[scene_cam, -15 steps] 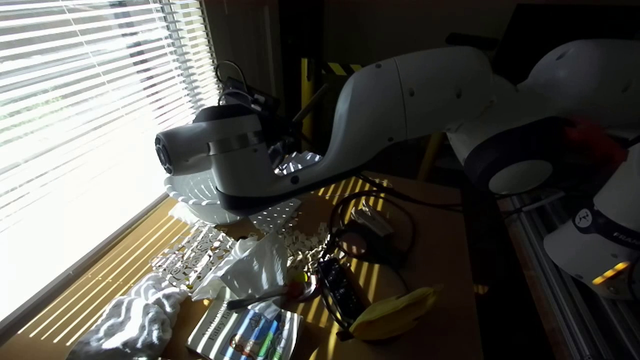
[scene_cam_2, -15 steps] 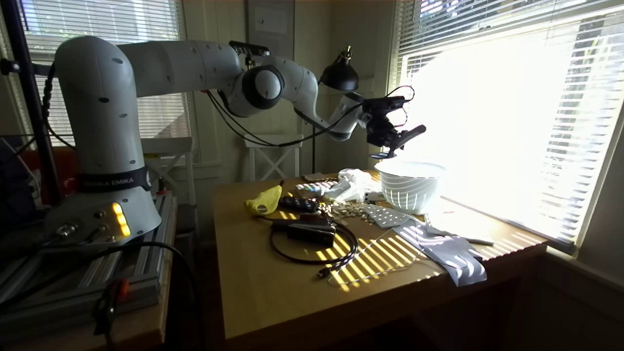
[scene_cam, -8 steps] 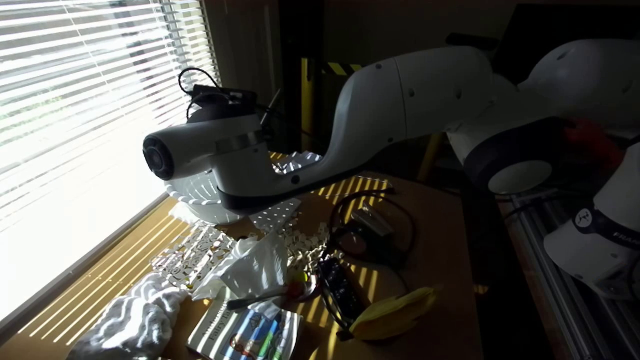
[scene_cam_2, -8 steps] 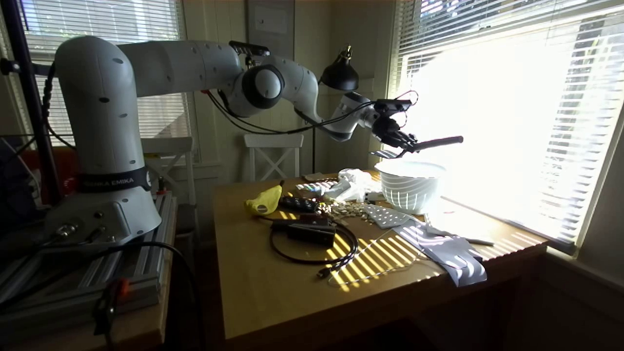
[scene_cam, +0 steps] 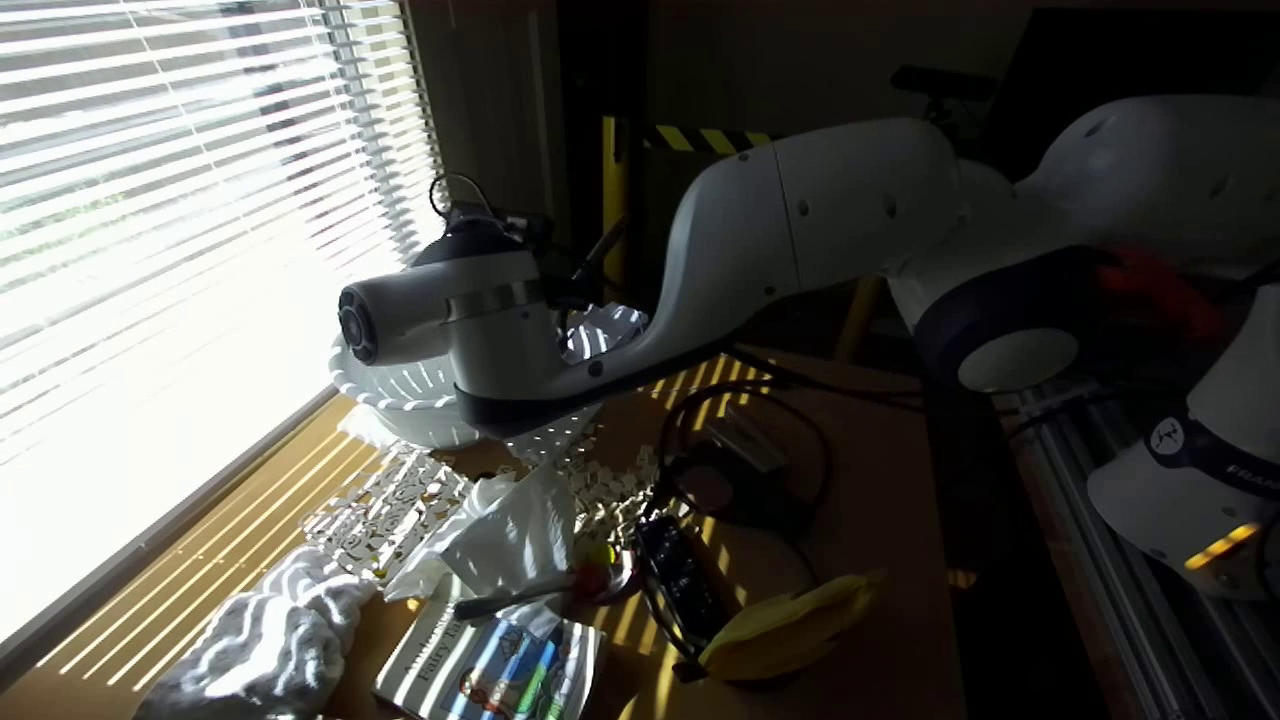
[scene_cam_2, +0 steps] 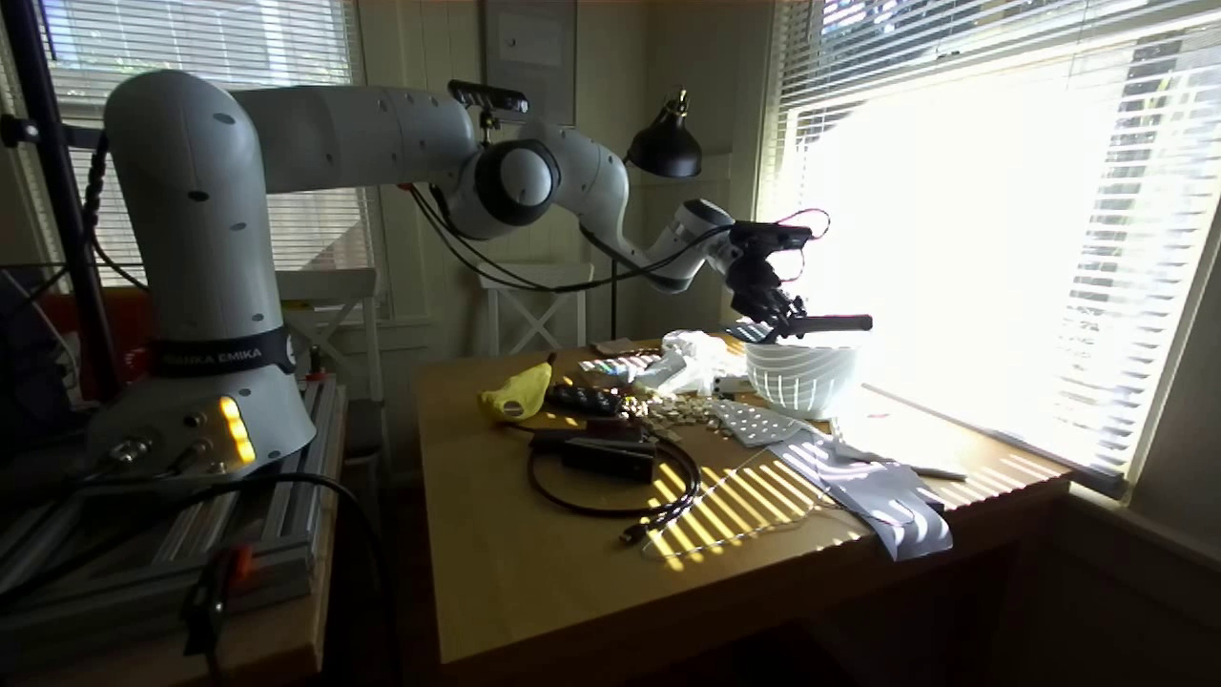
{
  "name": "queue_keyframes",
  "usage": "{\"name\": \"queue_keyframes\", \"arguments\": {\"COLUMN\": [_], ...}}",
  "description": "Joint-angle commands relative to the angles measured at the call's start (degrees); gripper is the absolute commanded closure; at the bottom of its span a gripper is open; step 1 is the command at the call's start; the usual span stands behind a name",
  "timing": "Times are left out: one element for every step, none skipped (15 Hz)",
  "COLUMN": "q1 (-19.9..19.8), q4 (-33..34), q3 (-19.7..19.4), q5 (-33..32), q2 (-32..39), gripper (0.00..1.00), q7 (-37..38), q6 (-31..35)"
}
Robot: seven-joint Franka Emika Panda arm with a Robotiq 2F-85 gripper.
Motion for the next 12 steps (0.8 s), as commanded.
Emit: {"name": "queue_keyframes", "arguments": {"q1": [-1.2,-1.7,-2.0,-2.4,-2.8,-3.3,-3.8,-4.3,-4.7,-5.1,-5.0,-4.7], "q4": [2.3,2.4,0.5,-0.7,-0.4,-0.2,0.0,0.3,0.3,0.3,0.2,0.0], "q3": [0.5,1.0,1.6,2.1,2.4,2.7,3.0,3.2,3.3,3.0,2.1,1.0], "q5": [4.6,6.3,7.9,9.6,11.1,12.6,14.3,16.0,17.6,19.2,20.0,19.9], "q2": [0.5,0.0,-1.7,-3.1,-3.6,-4.1,-4.7,-5.4,-6.1,-6.8,-7.3,-7.6], "gripper": [0.94,0.94,0.94,0.94,0.94,0.94,0.94,0.94,0.94,0.94,0.94,0.94], "q7": [5.9,7.1,8.1,8.9,9.7,10.0,10.6,12.0,13.4,15.4,18.4,21.2], "q6": [-8.5,-10.3,-10.6,-10.4,-10.3,-10.1,-9.8,-9.8,-9.9,-10.3,-11.2,-12.0]}}
